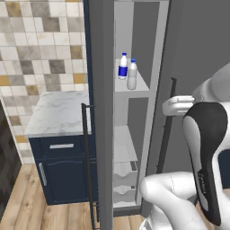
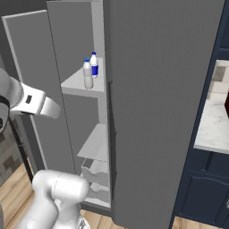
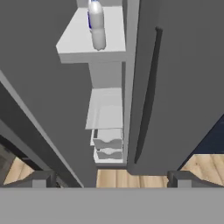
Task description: Take the bottled waters from the counter and place them in the freezer to freeze. Close the freezer door after placing the bottles.
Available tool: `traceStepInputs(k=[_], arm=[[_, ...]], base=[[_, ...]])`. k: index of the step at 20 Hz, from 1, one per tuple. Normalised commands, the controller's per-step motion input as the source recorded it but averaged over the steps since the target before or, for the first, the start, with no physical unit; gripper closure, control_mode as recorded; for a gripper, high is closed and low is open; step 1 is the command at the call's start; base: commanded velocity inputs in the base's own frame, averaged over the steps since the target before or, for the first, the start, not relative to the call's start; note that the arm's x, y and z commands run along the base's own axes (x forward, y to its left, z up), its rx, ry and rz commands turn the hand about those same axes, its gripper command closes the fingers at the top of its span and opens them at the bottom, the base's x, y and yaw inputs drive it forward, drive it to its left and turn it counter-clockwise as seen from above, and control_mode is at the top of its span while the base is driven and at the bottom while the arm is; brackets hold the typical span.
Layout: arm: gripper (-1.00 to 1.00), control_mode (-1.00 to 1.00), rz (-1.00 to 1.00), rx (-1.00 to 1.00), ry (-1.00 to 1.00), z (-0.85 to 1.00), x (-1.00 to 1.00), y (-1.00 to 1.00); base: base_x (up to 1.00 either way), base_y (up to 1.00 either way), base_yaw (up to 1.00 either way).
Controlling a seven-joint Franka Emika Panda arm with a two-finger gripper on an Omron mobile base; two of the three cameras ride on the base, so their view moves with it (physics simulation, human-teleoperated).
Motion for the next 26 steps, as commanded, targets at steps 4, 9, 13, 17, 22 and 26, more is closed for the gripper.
traceStepInputs(k=[4, 9, 13, 17, 22, 26], arm=[[-1.00, -1.00, -0.01, 0.09, 0.04, -0.53, -0.06, 0.00], [-1.00, -1.00, -0.04, 0.00, 0.12, -0.52, 0.00, 0.00], [-1.00, -1.00, -0.04, 0.00, 0.11, -0.62, 0.00, -0.01], [-1.00, -1.00, -0.02, -0.02, 0.09, -0.68, 0.00, -0.10], [-1.00, -1.00, -0.01, 0.00, 0.05, -0.30, 0.00, -0.05], [-1.00, -1.00, 0.00, 0.00, 0.00, 0.00, 0.00, 0.00]], base=[[0.00, 0.00, 0.00], [0.00, 0.00, 0.00], [0.00, 0.00, 0.00], [0.00, 0.00, 0.00], [0.00, 0.00, 0.00], [0.00, 0.00, 0.00]])
